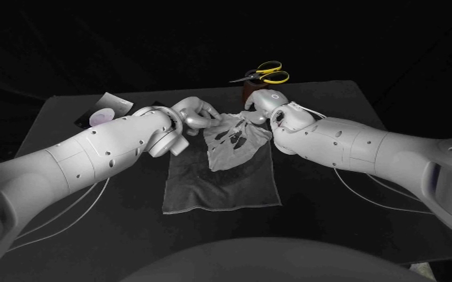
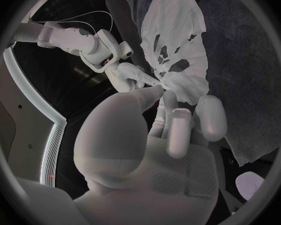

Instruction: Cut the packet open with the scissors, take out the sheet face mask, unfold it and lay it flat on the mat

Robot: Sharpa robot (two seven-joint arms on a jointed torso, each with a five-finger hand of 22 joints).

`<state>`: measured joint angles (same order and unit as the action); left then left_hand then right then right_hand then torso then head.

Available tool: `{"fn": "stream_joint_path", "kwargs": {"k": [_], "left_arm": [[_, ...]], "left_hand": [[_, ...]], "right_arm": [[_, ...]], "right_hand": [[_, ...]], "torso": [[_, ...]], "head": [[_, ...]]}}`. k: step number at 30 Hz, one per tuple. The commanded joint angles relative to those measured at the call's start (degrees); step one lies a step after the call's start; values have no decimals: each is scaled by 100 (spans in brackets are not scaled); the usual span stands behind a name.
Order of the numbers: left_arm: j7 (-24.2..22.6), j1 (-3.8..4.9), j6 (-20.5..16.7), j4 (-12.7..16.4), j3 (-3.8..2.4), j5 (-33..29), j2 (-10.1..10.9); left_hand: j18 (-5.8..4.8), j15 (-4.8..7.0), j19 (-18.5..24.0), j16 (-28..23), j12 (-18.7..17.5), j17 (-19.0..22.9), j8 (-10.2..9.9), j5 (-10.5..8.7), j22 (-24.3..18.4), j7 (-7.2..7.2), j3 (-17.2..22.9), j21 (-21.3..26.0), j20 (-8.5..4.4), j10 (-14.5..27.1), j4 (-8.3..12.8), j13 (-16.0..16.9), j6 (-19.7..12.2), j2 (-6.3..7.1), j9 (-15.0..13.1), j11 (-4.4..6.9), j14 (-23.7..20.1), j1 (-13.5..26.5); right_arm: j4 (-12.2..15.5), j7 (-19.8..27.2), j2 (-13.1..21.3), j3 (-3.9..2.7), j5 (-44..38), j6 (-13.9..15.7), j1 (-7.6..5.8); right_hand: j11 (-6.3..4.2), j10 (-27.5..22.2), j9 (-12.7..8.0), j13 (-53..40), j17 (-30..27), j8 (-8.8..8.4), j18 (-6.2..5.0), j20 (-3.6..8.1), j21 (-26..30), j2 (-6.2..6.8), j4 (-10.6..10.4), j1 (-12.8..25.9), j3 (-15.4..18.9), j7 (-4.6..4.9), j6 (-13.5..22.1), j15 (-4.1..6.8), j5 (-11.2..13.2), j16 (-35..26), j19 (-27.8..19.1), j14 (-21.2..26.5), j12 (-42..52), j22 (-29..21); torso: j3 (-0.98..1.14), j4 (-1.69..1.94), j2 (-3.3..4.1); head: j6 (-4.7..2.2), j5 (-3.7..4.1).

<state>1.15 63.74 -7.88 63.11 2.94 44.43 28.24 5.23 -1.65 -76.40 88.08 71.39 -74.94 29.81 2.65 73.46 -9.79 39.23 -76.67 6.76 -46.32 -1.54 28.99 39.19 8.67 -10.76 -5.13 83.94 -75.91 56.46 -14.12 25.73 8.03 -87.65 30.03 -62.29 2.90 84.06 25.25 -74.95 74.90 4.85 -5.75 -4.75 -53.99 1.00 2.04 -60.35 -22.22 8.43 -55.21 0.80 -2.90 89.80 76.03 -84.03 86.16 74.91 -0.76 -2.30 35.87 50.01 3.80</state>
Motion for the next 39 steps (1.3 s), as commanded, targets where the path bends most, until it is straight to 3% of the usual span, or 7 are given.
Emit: {"fn": "stream_joint_path", "kwargs": {"k": [1, 6, 17, 25, 31, 39], "left_arm": [[194, 0, 96, -38, 1, 256, -38], [262, -1, 88, -154, 4, 320, -86], [471, -3, 137, -354, 5, 423, -178], [610, -6, 231, -467, 12, 465, -252], [663, -14, 267, -527, 19, 483, -294], [668, -20, 209, -549, 20, 493, -292]], "left_hand": [[-38, 55, -55, 29, 52, -525, -142, 17, 30, 0, 27, -47, -5, -8, -31, 19, -80, -9, 68, 54, 142, 42], [-41, 92, -65, 32, 97, -534, -275, 15, 40, 29, 43, -59, -35, -38, -39, 74, -119, 4, 126, 93, 148, 41], [-46, 121, -77, 38, 184, -563, -467, 16, 51, 46, 53, -71, -69, -145, -74, 227, -195, 1, 198, 118, 165, 58], [-48, 125, -84, 39, 204, -564, -550, 16, 57, 49, 58, -77, -75, -169, -79, 264, -265, -1, 228, 122, 166, 55], [-49, 128, -83, 39, 211, -565, -629, 16, 56, 49, 64, -77, -79, -167, -82, 270, -336, -1, 255, 124, 167, 51], [-50, 129, -87, 40, 230, -566, -660, 16, 60, 50, 73, -80, -81, -202, -77, 322, -353, -6, 265, 127, 168, 39]], "right_arm": [[98, -151, 60, -1, 59, 167, 5], [271, -190, 162, 0, 124, 238, 26], [449, -262, 291, 0, 185, 236, 62], [446, -358, 310, 0, 167, 240, 69], [451, -432, 343, 0, 156, 296, 73], [529, -442, 470, -1, 186, 347, 89]], "right_hand": [[54, 466, -16, -1253, 1510, -26, -94, -59, -7, -115, -87, -93, -90, -4, 19, -38, 10, 20, 9, -597, -9, 571], [31, 471, -42, -1257, 1510, -1, -96, -56, -34, -217, -80, -349, -405, -31, -51, -21, 4, 20, 33, -597, 3, 579], [13, 475, -54, -1260, 1510, 56, -95, -41, -39, -91, -39, -439, -629, -53, -155, -10, 4, 20, 43, -597, 11, 582], [7, 470, -53, -1249, 1510, 72, -96, -38, -35, -82, -43, -443, -667, -61, -180, -5, 2, 20, 43, -597, -4, 582], [-1, 471, -82, -1245, 1510, 89, -90, -26, -56, -146, -253, -306, -939, -68, -187, 3, 2, 20, 61, -597, -5, 589], [-19, 468, -86, -1230, 1510, 132, -89, -8, -64, -99, -267, -303, -1269, -84, -201, 21, 0, 20, 75, -597, -24, 594]], "torso": [[1, -9, 2], [4, -9, -2], [3, -5, 3], [-2, -1, 4], [-4, 0, 5], [-2, -7, 3]], "head": [[-1, -2], [-1, -11], [-1, 11], [-1, 25], [-1, 30], [-1, 44]]}}
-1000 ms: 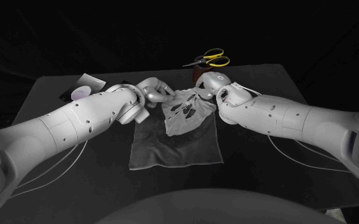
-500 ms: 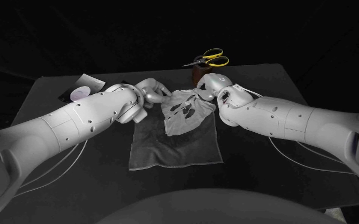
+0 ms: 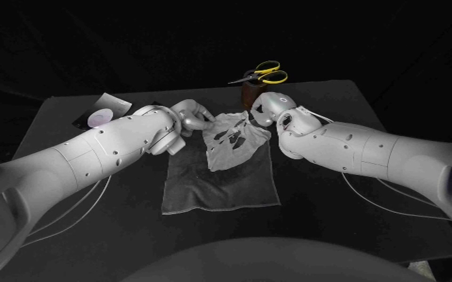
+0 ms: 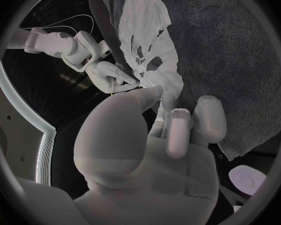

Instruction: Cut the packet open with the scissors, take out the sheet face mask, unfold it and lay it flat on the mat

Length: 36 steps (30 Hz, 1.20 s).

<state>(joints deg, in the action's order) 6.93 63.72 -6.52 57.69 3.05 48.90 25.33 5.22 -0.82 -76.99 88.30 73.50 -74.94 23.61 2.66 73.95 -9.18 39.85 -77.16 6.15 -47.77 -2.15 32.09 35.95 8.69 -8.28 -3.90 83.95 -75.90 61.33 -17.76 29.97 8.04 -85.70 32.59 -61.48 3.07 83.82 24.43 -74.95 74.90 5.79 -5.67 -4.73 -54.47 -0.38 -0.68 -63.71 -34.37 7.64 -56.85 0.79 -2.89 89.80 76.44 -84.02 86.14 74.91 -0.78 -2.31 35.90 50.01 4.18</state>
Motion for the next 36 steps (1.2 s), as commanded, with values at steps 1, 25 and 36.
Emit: {"fn": "stream_joint_path", "kwargs": {"k": [1, 25, 36], "left_arm": [[68, -20, 40, 2, 9, 47, 7], [-1710, -68, -927, 544, 3, -51, 354], [-1103, -87, -469, 404, 6, 589, 230]], "left_hand": [[-48, 46, -26, 17, 21, -561, -43, 17, 9, -13, 16, -30, -21, -61, -14, 18, -25, -10, 19, 4, 165, 33], [18, 9, 180, -45, -134, -265, 139, 14, -226, 4, 152, 159, 13, 226, 143, -273, 882, -10, -76, -38, 10, -103], [27, -18, 236, -75, -258, -170, 34, 12, -277, -23, -11, 212, 30, 238, 178, -351, 832, 142, -41, -75, -54, -21]], "right_arm": [[71, -70, 78, -2, 0, 112, 10], [1788, 1450, 1581, -58, 2214, -15, 76], [1797, 1273, 1673, -60, 2378, -247, 126]], "right_hand": [[-37, 491, -3, -1227, 1510, 44, -97, -9, -18, 58, 14, 31, -89, -6, -37, 22, -1, 20, 35, -598, -25, 594], [-147, 573, 194, -1396, 1510, 416, -50, 71, -270, 509, 797, -251, 44, -131, -310, 124, -8, 20, 141, -598, 229, 678], [-89, 579, 103, -1414, 1510, 259, -40, 49, -286, 666, 723, -70, 446, -58, -122, 80, 4, 20, 150, -598, 254, 681]], "torso": [[1, -3, 0], [17, -7, -4], [0, 11, -1]], "head": [[-1, 7], [-22, 92], [-42, 132]]}}
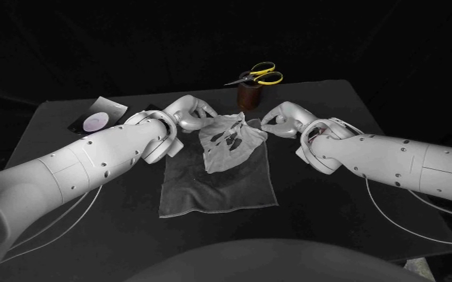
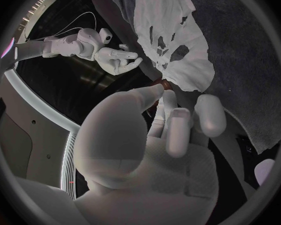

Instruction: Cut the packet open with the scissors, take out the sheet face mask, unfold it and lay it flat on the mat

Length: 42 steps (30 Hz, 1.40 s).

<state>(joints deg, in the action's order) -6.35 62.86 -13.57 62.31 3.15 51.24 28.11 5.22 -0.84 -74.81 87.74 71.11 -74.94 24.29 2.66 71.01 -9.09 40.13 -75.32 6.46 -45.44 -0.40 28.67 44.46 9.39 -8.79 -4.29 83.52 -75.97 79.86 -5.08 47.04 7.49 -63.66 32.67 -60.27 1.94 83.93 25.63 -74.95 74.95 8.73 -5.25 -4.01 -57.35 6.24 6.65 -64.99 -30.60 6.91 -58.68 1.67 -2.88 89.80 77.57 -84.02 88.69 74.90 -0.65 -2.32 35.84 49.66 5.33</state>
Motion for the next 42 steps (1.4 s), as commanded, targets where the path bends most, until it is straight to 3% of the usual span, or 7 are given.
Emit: {"fn": "stream_joint_path", "kwargs": {"k": [1, 9, 15, 30, 42], "left_arm": [[259, -1, 245, -88, -3, 373, -67], [361, -1, 204, -369, -2, 453, -233], [379, -2, 199, -508, -2, 469, -333], [625, -3, 355, -581, -2, 517, -392], [797, -3, 474, -609, -3, 552, -423]], "left_hand": [[29, -17, 21, -18, -18, -173, -39, 12, 13, -34, -51, 31, 0, 1, 5, -11, -22, 80, 12, -38, -9, -9], [15, -17, -23, 1, 19, -255, -60, 13, 62, -31, -98, -9, 6, -57, 27, -2, -12, 74, 18, -31, 34, -32], [11, -14, -40, 9, 46, -284, -74, 14, 78, -28, -99, -24, 5, -85, 46, 7, -1, 42, 22, -28, 52, -66], [8, -11, -55, 16, 67, -311, -101, 14, 92, -30, -94, -38, 3, -97, 62, 16, -12, 14, 32, -25, 68, -93], [7, -9, -59, 20, 89, -325, -116, 13, 96, -31, -87, -42, 2, -129, 67, 62, -19, -6, 37, -24, 76, -107]], "right_arm": [[-80, -4, -49, -5, 174, -266, 8], [-228, -41, -183, -5, 142, -311, 26], [-346, -74, -278, -5, 104, -361, 29], [-490, -182, -392, -4, -5, -571, 57], [-623, -280, -476, -3, -131, -637, 68]], "right_hand": [[25, 569, -17, -1414, 1505, -36, -82, -23, 2, 5, -10, 58, 69, 14, 61, -7, 3, 20, 36, -598, -2, 682], [58, 559, -56, -1393, 1505, -103, -89, -48, 55, 52, -24, 71, 216, 52, 147, -34, 7, 20, 12, -598, -33, 667], [65, 556, -64, -1387, 1505, -116, -92, -53, 74, 49, -29, 69, 239, 59, 164, -41, 8, 20, 4, -598, -40, 662], [69, 557, -64, -1390, 1505, -110, -98, -58, 108, 42, -41, 71, 275, 59, 146, -48, 10, 20, -12, -598, -37, 654], [40, 559, -51, -1397, 1505, -54, -102, -59, 96, -80, -50, -24, 319, 19, 26, -34, 9, 20, -12, -598, -27, 657]], "torso": [[-14, 14, 6], [-16, 0, 11], [-17, 10, 8], [-12, 3, 7], [-14, 5, 6]], "head": [[-9, 19], [-13, -8], [-10, -12], [-7, -26], [-5, -29]]}}
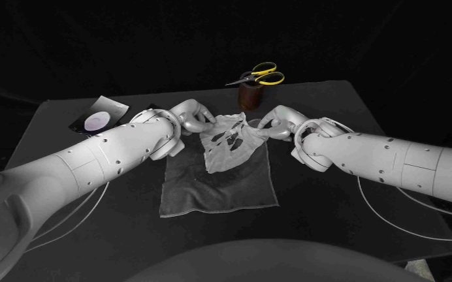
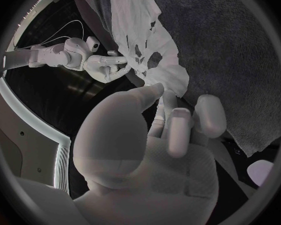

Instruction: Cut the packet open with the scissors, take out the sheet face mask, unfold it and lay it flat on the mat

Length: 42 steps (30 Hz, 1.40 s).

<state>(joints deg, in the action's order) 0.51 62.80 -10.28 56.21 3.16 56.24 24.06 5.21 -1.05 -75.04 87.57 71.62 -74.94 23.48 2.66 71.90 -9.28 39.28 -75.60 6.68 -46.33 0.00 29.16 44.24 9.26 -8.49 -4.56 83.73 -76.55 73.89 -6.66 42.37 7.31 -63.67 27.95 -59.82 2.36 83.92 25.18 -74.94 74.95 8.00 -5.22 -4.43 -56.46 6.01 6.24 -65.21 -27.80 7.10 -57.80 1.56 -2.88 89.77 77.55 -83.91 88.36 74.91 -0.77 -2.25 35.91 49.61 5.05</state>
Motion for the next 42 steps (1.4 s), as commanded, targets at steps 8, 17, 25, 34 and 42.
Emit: {"fn": "stream_joint_path", "kwargs": {"k": [8, 17, 25, 34, 42], "left_arm": [[228, 2, 209, -5, -4, 86, -26], [355, 2, 310, -18, -5, 125, -34], [419, 2, 378, -17, -5, 143, -37], [477, 3, 415, -14, -5, 162, -36], [506, 3, 423, -13, -5, 163, -29]], "left_hand": [[7, 12, -37, 37, 61, -323, -38, 14, 8, -13, 1, -14, -21, -77, 30, 66, 7, -3, 7, 3, 54, -55], [9, 12, -34, 34, 72, -306, -47, 13, 2, -15, 1, -10, -22, -79, 32, 72, 6, -9, 10, 3, 46, -57], [8, 12, -35, 35, 81, -305, -58, 14, 4, -16, 6, -12, -22, -79, 33, 81, 0, -24, 14, 3, 46, -63], [9, 12, -33, 35, 88, -305, -67, 14, 0, -17, 13, -10, -22, -81, 36, 92, -4, -35, 17, 4, 46, -69], [10, 13, -32, 34, 93, -300, -71, 14, -1, -17, 16, -10, -23, -86, 37, 103, -6, -40, 19, 4, 44, -72]], "right_arm": [[-10, 23, -10, 15, -146, 0, 31], [-5, 212, 16, 15, -141, 332, 32], [-8, 211, 47, 14, -118, 591, 33], [-25, 5, 109, 13, -120, 466, 32], [19, -298, 184, 12, -240, -99, 31]], "right_hand": [[-259, 584, 170, -1453, 1505, 415, -108, 104, -47, -371, 112, -348, -14, -312, -644, 171, 11, 23, 17, -609, 86, 671], [-354, 608, 319, -1506, 1505, 629, -102, 199, -53, -416, 204, -415, -60, -408, -770, 267, 10, 23, 24, -609, 164, 673], [-364, 608, 354, -1506, 1505, 681, -96, 213, -77, -424, 214, -404, -80, -419, -789, 278, 10, 23, 35, -609, 164, 680], [-367, 608, 363, -1506, 1505, 694, -99, 218, -63, -426, 214, -396, -85, -421, -792, 281, 11, 23, 31, -609, 164, 676], [-368, 608, 366, -1506, 1505, 698, -101, 219, -50, -427, 214, -394, -87, -422, -790, 282, 10, 23, 27, -609, 164, 673]], "torso": [[-1, -3, -1], [2, -5, -1], [2, -4, -1], [0, -4, -2], [0, -6, -1]], "head": [[9, 0], [19, -6], [13, 4], [14, 19], [16, 16]]}}
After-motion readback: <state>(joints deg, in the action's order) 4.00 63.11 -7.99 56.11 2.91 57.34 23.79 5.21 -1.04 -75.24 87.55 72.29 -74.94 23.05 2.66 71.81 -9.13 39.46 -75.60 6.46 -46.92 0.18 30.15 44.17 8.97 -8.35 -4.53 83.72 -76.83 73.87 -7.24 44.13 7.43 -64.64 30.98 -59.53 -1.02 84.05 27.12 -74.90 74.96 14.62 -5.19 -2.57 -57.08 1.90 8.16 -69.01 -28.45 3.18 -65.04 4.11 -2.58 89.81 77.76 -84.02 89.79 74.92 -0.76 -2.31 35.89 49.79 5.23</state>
